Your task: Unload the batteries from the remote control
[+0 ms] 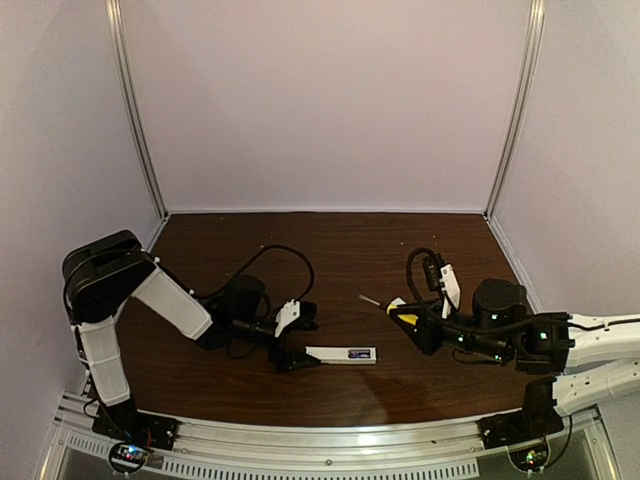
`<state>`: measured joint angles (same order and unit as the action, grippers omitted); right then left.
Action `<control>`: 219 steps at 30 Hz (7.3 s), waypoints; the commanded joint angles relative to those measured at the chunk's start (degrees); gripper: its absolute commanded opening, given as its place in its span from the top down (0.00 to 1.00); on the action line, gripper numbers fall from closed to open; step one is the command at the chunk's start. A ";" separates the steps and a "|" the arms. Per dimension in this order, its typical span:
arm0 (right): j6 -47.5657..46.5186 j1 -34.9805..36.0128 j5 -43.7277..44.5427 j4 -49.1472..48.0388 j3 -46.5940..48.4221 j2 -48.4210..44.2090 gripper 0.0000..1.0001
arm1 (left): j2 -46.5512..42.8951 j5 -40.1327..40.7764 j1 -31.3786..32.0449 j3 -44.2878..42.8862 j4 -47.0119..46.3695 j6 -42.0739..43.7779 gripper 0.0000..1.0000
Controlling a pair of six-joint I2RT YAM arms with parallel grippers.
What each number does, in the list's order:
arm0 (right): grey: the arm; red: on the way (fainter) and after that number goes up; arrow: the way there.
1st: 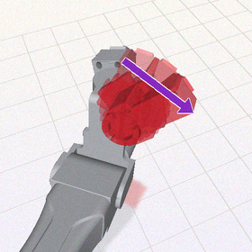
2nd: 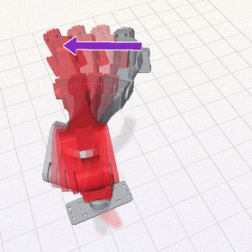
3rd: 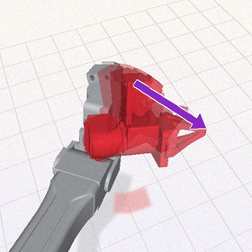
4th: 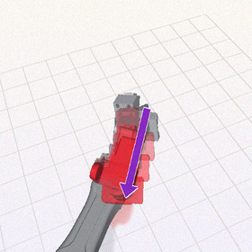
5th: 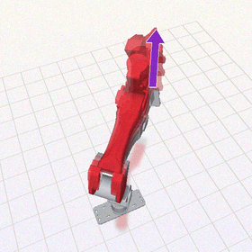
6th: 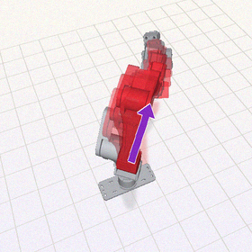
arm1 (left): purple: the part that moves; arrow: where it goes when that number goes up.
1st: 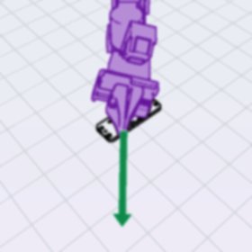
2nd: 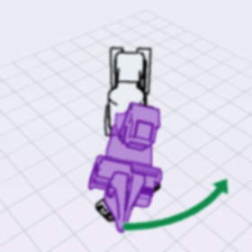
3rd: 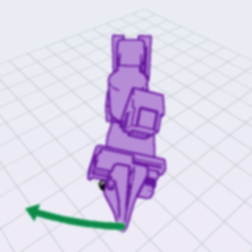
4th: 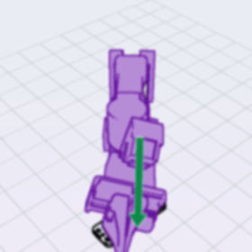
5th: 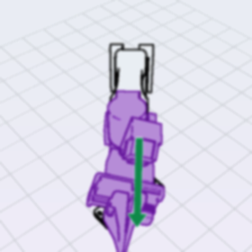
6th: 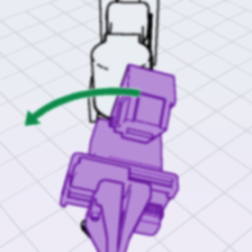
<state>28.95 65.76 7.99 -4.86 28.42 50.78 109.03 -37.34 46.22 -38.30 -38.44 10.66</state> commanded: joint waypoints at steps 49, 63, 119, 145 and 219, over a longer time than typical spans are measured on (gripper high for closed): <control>0.15 -0.02 0.10 -2.96 -0.93 3.18 1.00 | 11.03 -1.95 5.41 -11.83 7.27 4.43 0.65; 2.25 0.00 4.32 2.04 -0.88 0.96 1.00 | 8.36 8.74 8.67 -11.04 8.77 6.30 0.98; 6.05 2.04 6.07 12.95 6.06 10.89 1.00 | -0.62 42.40 14.34 7.84 -21.60 15.15 1.00; 5.86 2.67 5.90 14.49 8.64 13.10 1.00 | -1.37 40.90 14.32 12.46 -29.84 10.89 1.00; 13.00 8.25 10.86 10.23 11.30 24.54 1.00 | -0.97 42.01 14.33 6.49 -17.02 11.56 1.00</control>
<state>41.36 73.63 13.61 7.51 38.26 74.28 108.42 4.29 60.45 -31.42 -52.21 21.93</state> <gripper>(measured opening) 0.155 0.306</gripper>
